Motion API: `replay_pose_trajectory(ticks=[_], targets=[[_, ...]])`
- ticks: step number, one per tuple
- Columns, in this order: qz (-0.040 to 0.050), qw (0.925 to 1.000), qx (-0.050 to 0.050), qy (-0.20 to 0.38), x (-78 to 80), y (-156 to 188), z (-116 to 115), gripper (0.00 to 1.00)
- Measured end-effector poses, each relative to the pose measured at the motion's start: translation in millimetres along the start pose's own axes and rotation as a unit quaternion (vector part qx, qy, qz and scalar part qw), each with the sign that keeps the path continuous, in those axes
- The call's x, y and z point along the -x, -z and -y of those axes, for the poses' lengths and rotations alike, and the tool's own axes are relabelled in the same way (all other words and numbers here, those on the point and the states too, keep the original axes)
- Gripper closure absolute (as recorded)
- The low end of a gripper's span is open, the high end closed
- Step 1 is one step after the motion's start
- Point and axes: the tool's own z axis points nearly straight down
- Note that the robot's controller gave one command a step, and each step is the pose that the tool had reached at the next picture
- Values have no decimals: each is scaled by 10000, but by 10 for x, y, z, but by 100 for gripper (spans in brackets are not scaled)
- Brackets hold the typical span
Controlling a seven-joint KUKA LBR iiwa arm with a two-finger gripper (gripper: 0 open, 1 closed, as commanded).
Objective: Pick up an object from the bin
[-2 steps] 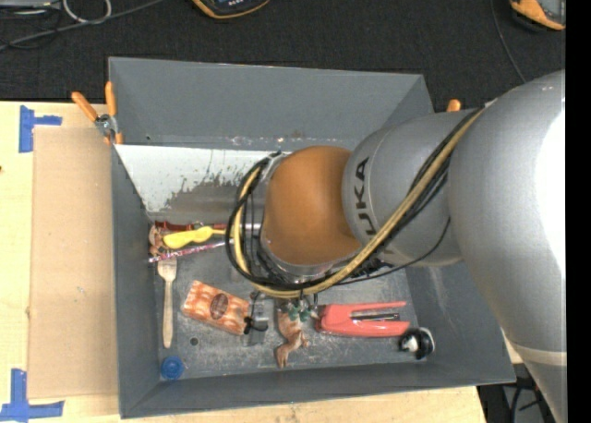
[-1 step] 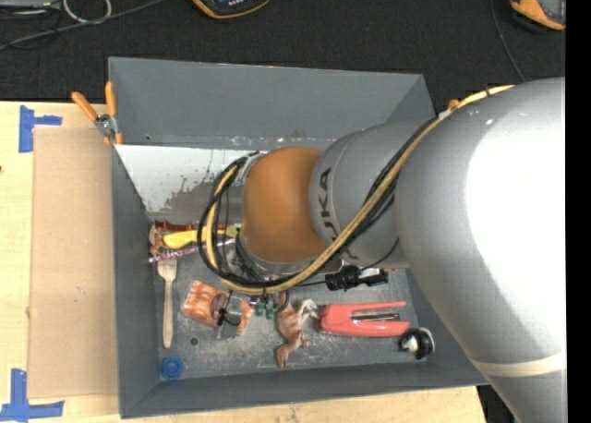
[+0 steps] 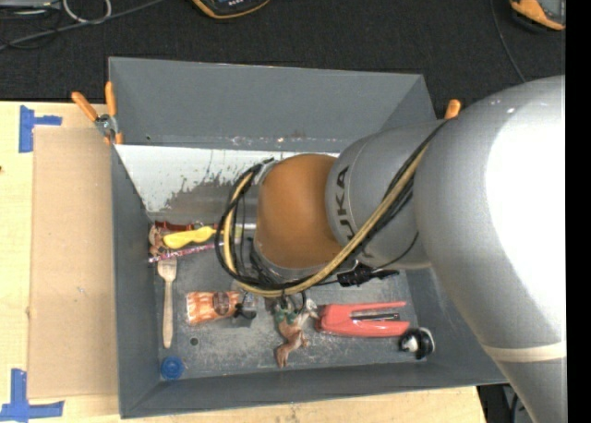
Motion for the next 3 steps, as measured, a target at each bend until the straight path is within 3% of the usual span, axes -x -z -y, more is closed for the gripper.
replay_pose_trajectory(ticks=[1, 2, 3], targets=[[0, 10000, 1, -4, 0, 0, 0, 100], [-24, 10000, -8, 40, -31, 638, -2, 100], [15, 9988, 8, 485, 119, 542, -151, 100]])
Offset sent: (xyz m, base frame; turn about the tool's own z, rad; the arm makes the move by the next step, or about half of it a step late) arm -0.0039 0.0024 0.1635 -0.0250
